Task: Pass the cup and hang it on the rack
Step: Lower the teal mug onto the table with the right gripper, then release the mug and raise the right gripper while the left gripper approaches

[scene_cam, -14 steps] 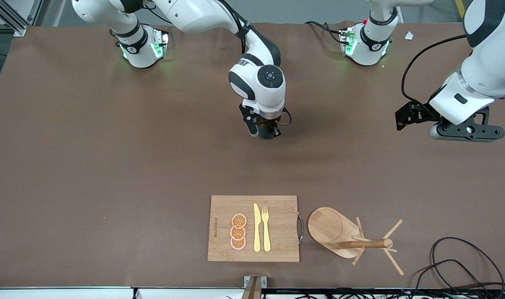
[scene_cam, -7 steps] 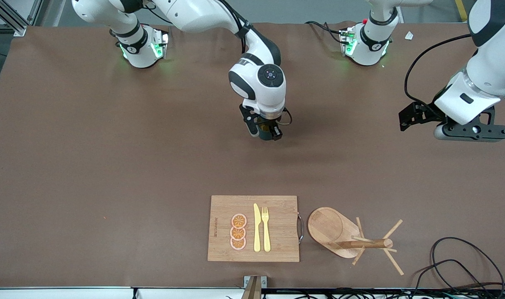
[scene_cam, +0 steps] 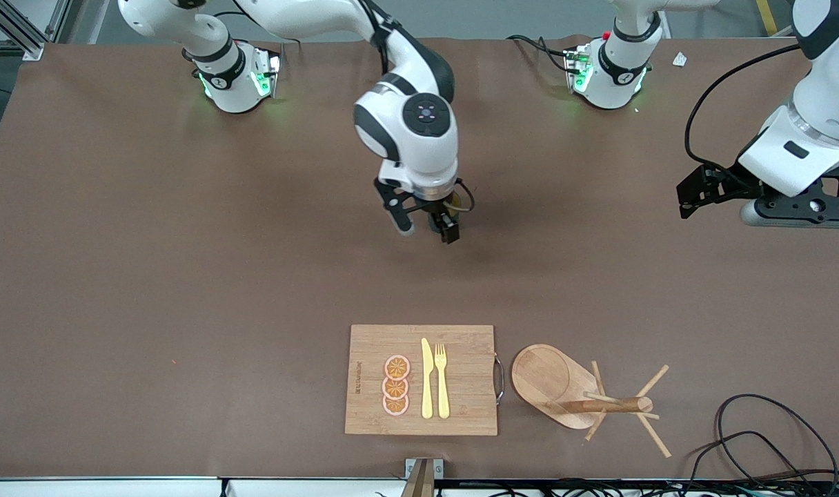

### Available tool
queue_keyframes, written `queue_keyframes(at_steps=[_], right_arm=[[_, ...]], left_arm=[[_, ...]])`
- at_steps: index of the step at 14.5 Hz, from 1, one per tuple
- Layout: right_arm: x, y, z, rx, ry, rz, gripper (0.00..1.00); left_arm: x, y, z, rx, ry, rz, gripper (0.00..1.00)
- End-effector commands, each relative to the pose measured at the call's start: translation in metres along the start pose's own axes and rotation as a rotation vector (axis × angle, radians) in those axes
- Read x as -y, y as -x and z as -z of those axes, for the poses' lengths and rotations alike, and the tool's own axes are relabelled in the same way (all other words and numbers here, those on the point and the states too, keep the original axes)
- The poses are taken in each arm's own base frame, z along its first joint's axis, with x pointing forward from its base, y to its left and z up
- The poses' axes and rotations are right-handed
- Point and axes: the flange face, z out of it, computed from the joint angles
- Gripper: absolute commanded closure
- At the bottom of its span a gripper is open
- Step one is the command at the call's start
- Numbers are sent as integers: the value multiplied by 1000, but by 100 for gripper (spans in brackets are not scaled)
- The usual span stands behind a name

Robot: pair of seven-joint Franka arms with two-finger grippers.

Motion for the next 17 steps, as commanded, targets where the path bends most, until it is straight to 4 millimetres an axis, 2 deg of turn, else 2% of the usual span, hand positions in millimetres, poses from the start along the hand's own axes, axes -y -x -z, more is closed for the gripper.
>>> queue_keyframes(at_steps=[1, 3, 6, 7, 9, 11, 13, 15, 17], right_arm=[[-14, -39, 39, -11, 43, 164, 0], [-24, -85, 74, -83, 84, 344, 0], [-47, -191, 127, -58, 141, 591, 0], [-57, -226, 145, -55, 147, 653, 0], [-78, -268, 173, -77, 175, 762, 0], [-110, -318, 199, -66, 170, 809, 0], [-140, -358, 215, -51, 165, 851, 0], [-163, -386, 231, -44, 162, 853, 0], [-177, -414, 236, -38, 148, 858, 0]], left_arm=[[-17, 7, 7, 15, -14, -18, 0], [-34, 14, 11, 20, -15, 13, 0], [-78, 27, 6, 36, -13, 72, 0], [-100, 32, 4, 37, -9, 97, 0], [-138, 44, -6, 41, -14, 143, 0], [-188, 62, -22, 17, -37, 182, 0], [-230, 82, -38, -10, -74, 231, 0], [-274, 101, -56, -41, -101, 284, 0], [-319, 125, -75, -74, -144, 312, 0]])
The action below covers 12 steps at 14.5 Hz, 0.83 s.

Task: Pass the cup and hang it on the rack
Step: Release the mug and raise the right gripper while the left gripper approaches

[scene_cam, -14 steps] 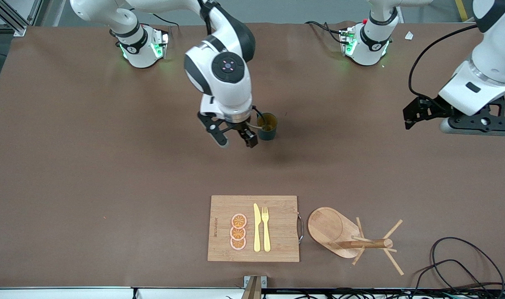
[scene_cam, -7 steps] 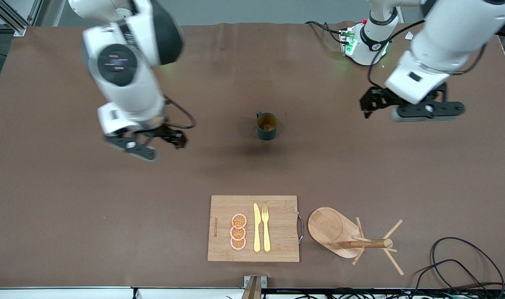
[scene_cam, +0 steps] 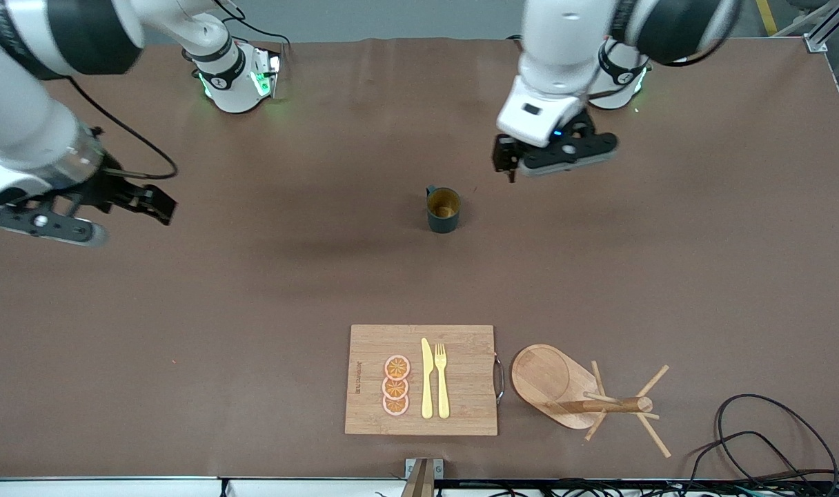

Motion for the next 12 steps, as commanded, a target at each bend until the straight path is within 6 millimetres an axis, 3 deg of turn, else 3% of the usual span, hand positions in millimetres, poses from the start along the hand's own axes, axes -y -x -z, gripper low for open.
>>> queue_keyframes(at_steps=[1, 5, 7, 9, 10, 12], right_arm=[[-35, 0, -4, 0, -7, 19, 0], [-79, -11, -6, 1, -23, 69, 0], [-93, -10, -10, 23, -23, 67, 0], [-106, -6, -7, 39, -23, 59, 0], [-118, -5, -7, 54, -23, 69, 0], [-122, -3, -2, 49, -24, 87, 0]], left_arm=[[-45, 42, -18, -71, -46, 55, 0], [-112, 122, -68, -169, -102, 224, 0], [-136, 155, -99, -238, -119, 320, 0], [-152, 197, -125, -294, -137, 307, 0], [-155, 212, -139, -328, -150, 293, 0], [-157, 246, -162, -394, -158, 279, 0]])
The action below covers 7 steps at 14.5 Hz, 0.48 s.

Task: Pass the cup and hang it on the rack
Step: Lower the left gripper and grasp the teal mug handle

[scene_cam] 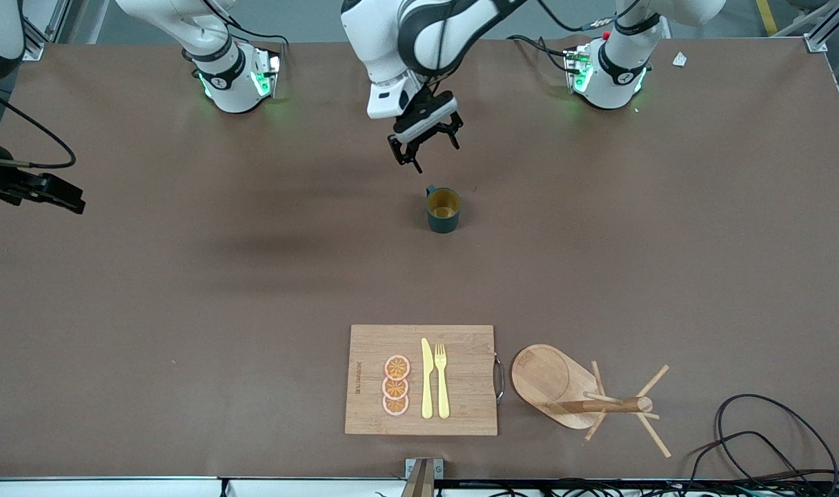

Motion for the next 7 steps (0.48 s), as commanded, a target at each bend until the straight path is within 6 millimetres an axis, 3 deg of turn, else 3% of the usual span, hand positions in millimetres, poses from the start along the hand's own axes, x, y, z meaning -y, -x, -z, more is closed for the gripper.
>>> queue_keyframes(at_steps=[1, 6, 7], right_arm=[[-4, 13, 10, -10, -15, 36, 0], [-3, 12, 10, -16, -24, 44, 0], [-4, 12, 11, -17, -24, 41, 0]], left_arm=[[8, 43, -14, -100, 18, 9, 0], [20, 120, -56, -275, 99, 52, 1], [20, 127, -65, -298, 108, 52, 2]])
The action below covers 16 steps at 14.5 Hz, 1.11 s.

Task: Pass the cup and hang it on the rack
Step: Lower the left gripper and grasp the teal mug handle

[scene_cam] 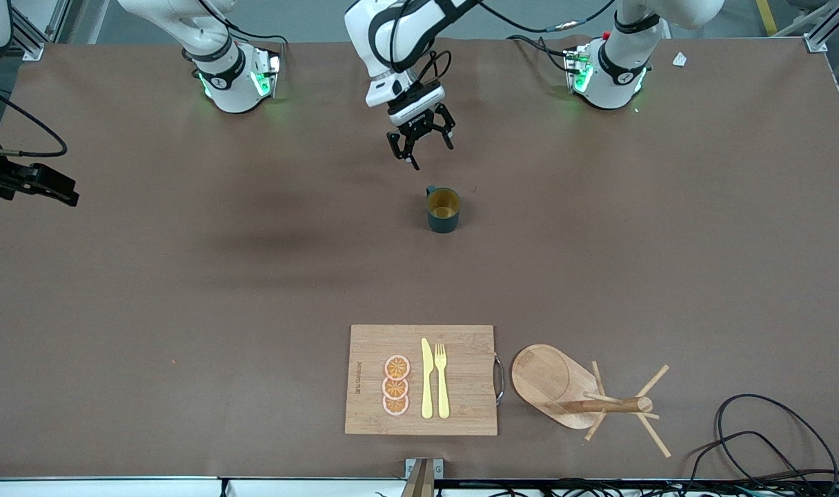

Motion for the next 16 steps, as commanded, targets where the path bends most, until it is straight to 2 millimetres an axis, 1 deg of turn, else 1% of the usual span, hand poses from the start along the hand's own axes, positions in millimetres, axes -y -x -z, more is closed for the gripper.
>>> queue_keyframes(at_steps=[1, 3, 4, 6, 8, 9, 10, 13, 14, 15, 16], right_arm=[[-1, 8, 7, -11, -12, 13, 0], [1, 8, 9, -15, -12, 17, 0], [1, 9, 8, -10, -12, 17, 0], [2, 9, 9, -12, -12, 19, 0], [4, 9, 9, -13, -12, 20, 0], [3, 9, 9, -13, -12, 19, 0], [-2, 8, 9, -13, -12, 14, 0], [-15, 12, 9, 7, -10, -9, 0], [-14, 14, 17, 9, -12, -11, 0], [-15, 16, 23, 9, -12, -15, 0], [-16, 15, 22, 11, -12, -16, 0]], left_arm=[[2, 26, -16, -70, 53, 7, 3], [2, 44, -23, -115, 93, 16, 10], [3, 49, -25, -125, 94, 7, 10], [3, 53, -33, -147, 103, -10, 12], [-2, 56, -45, -171, 116, -26, 14], [-7, 54, -51, -185, 127, -26, 16], [-10, 52, -58, -198, 129, -26, 18], [-20, 47, -61, -193, 126, -5, 26], [-22, 46, -62, -190, 125, 1, 28], [-23, 47, -68, -192, 116, 0, 31], [-24, 46, -73, -197, 109, 2, 37]])
